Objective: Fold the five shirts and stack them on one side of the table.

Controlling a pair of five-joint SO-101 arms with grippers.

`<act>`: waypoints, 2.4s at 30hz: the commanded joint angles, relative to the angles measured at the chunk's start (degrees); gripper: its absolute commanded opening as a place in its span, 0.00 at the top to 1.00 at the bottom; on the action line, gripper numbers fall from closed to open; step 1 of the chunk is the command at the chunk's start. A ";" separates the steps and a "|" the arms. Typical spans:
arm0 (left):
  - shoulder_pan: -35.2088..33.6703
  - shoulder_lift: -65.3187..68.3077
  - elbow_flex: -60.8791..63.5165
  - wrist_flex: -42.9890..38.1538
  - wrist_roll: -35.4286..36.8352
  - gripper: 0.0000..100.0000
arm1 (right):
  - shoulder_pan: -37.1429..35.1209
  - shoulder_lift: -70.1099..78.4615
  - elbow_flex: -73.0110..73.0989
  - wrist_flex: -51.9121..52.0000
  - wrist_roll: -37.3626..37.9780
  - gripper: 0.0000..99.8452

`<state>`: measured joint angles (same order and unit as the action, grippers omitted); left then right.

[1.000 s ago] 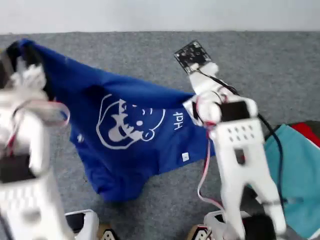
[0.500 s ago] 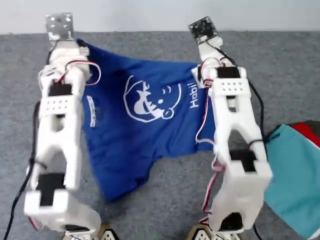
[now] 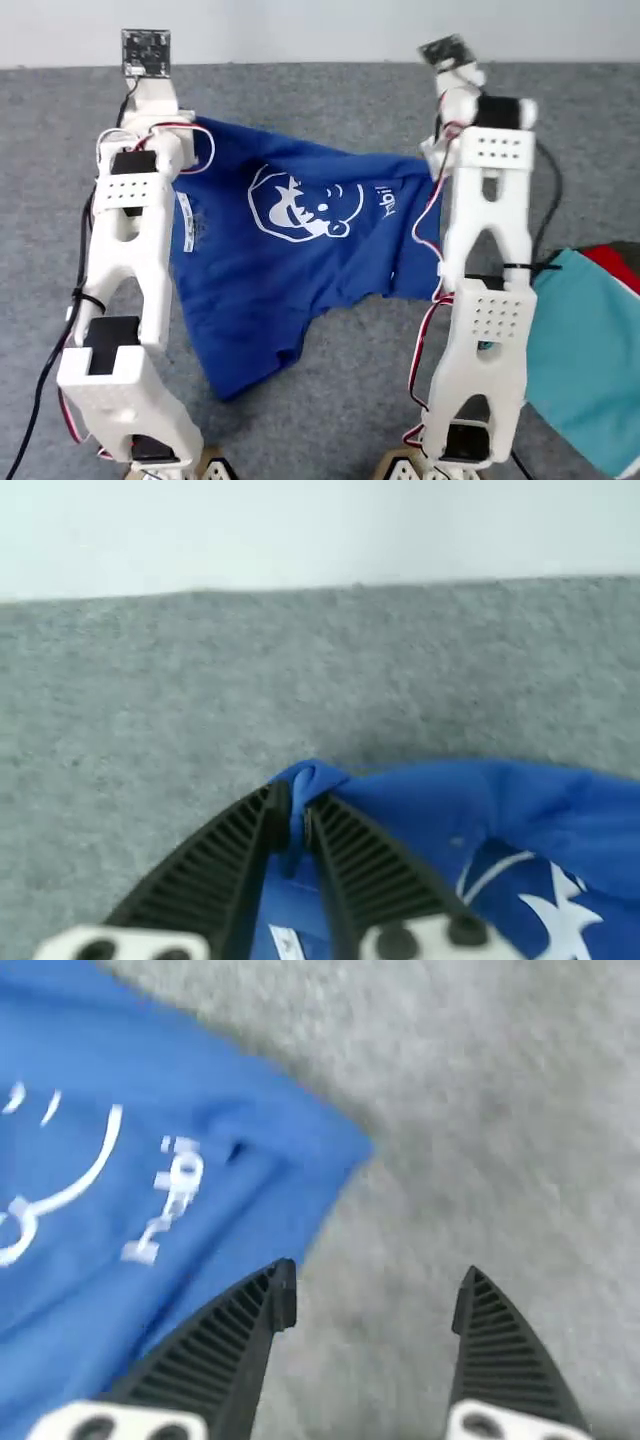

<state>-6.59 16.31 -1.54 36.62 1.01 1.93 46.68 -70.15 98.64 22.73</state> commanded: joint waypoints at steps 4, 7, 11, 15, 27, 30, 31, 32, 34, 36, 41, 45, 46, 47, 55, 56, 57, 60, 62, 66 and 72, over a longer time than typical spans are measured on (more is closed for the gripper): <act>2.29 -2.64 -6.99 6.86 0.26 0.95 | 2.24 -9.19 2.37 4.62 0.70 0.74; 2.46 -2.90 -13.76 11.08 0.44 0.86 | 1.01 -14.81 14.15 4.44 0.79 0.74; 1.49 0.35 -22.11 12.92 0.44 0.83 | -1.71 -20.88 25.05 4.18 2.73 0.74; 1.05 4.04 -30.29 19.25 0.53 0.83 | -2.95 -25.71 29.89 4.18 3.25 0.74; 8.53 -3.96 -20.79 64.44 -2.73 0.84 | -2.15 -42.24 57.67 -0.22 3.69 0.74; 12.31 -11.60 0.04 64.09 -6.59 0.84 | -1.19 -46.11 66.55 -4.79 3.78 0.74; 13.36 -14.42 6.02 64.09 -6.68 0.84 | -0.92 -47.25 69.36 -6.11 4.13 0.74; 14.15 -16.97 11.21 64.09 -6.95 0.85 | -0.92 -48.40 72.18 -7.25 5.01 0.74; 14.51 -21.89 19.91 64.09 -7.91 0.88 | -0.92 -50.68 76.84 -9.27 5.89 0.74; 14.59 -26.02 26.95 64.00 -10.02 0.88 | -0.92 -52.88 80.70 -11.56 5.98 0.74; 14.24 -29.27 36.79 62.68 -19.34 0.89 | -0.92 -57.54 86.68 -13.85 5.98 0.74; 13.89 -27.34 37.93 61.19 -21.01 0.89 | -0.84 -59.74 88.70 -13.85 6.07 0.74; 14.33 -26.73 38.02 60.92 -21.01 0.89 | -0.92 -59.91 88.88 -13.85 6.07 0.74; 15.03 -25.85 38.37 59.87 -21.01 0.89 | -1.01 -59.91 88.88 -13.85 6.07 0.74; 23.21 -10.99 41.80 49.67 -20.66 0.89 | -1.10 -60.09 88.97 -13.67 5.89 0.74; 23.56 -8.88 41.63 49.49 -20.66 0.89 | -1.01 -60.18 88.97 -13.58 5.89 0.74; 23.56 -6.68 41.01 49.23 -20.57 0.89 | -1.01 -60.18 88.97 -13.58 5.98 0.74; 22.42 -1.76 38.73 49.93 -20.48 0.92 | -1.27 -60.00 88.97 -13.76 6.07 0.74; 21.36 1.41 37.32 49.93 -20.48 0.95 | -1.27 -59.91 88.97 -13.85 5.98 0.74; 19.34 4.57 34.15 51.43 -20.84 0.98 | -1.27 -59.91 89.05 -13.85 6.07 0.74; 16.62 2.29 27.56 52.40 -20.66 0.99 | -1.10 -59.82 90.02 -16.75 5.71 0.74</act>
<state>12.04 20.18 29.85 89.36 -19.21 0.53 -11.08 19.34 84.22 28.18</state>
